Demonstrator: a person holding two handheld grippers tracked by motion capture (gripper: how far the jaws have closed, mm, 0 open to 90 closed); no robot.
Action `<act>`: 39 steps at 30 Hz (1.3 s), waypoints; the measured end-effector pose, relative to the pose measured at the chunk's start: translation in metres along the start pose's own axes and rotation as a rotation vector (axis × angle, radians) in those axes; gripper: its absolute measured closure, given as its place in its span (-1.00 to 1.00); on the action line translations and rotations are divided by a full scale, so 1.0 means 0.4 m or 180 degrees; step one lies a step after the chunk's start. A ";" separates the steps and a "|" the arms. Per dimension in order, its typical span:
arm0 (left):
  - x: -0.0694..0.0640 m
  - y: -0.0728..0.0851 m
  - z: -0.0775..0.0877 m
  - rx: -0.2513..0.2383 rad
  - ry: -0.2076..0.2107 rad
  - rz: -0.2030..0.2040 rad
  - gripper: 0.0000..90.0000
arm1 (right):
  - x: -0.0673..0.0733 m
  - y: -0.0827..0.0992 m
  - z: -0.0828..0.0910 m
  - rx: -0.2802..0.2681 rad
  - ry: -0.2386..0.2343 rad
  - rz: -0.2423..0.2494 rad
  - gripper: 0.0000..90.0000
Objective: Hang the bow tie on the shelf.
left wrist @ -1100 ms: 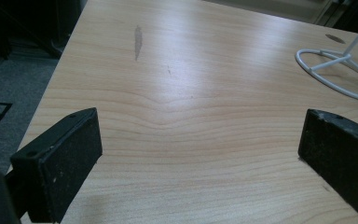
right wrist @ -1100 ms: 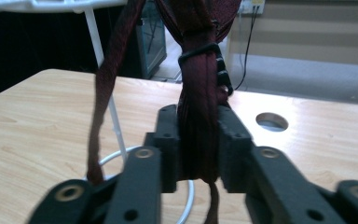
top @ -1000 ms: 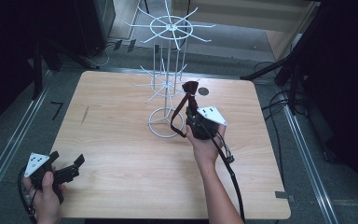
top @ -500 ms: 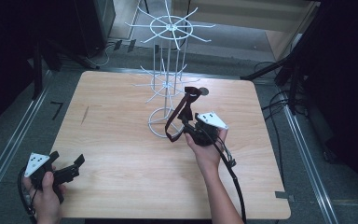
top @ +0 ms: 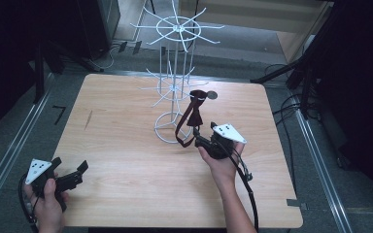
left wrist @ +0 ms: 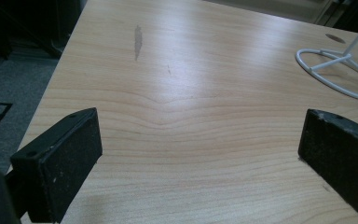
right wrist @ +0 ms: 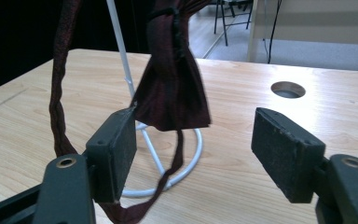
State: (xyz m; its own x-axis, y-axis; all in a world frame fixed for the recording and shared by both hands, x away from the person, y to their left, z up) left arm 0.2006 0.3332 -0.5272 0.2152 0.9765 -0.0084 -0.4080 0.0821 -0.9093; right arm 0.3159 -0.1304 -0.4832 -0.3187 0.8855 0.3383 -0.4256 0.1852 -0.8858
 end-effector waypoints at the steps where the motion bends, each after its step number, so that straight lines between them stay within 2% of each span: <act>1: 0.000 0.000 0.000 0.0001 0.0000 -0.0001 -1.00 | -0.004 0.001 0.005 -0.0016 0.0004 0.0009 -0.32; 8: 0.000 0.000 0.001 0.0010 -0.0004 -0.0004 -1.00 | -0.036 0.018 0.033 -0.0014 0.0075 0.0001 -0.33; 18: 0.000 0.000 0.001 0.0009 -0.0005 -0.0004 -1.00 | -0.098 0.049 0.067 0.0019 0.0214 -0.0123 -0.34; 28: -0.001 0.000 0.001 0.0004 -0.0006 -0.0008 -1.00 | -0.150 0.074 0.096 0.0054 0.0349 -0.0170 -0.37; 39: -0.001 0.000 0.001 0.0002 -0.0010 -0.0011 -1.00 | -0.187 0.087 0.122 0.0075 0.0431 -0.0229 -0.41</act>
State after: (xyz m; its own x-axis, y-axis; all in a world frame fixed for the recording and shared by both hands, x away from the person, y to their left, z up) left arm 0.2003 0.3328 -0.5270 0.2139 0.9769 -0.0038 -0.4079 0.0857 -0.9090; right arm 0.2836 -0.2110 -0.5236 -0.1701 0.9200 0.3532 -0.4635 0.2416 -0.8525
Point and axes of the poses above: each handheld gripper's, and its own axes: z roughly backward along the jaws, y roughly out of its underside, x roughly to its left, the point moved 1 cm from there along -z, roughly forward along the jaws, and after that the axes turned 12 degrees about -z, right-handed, at the moved point
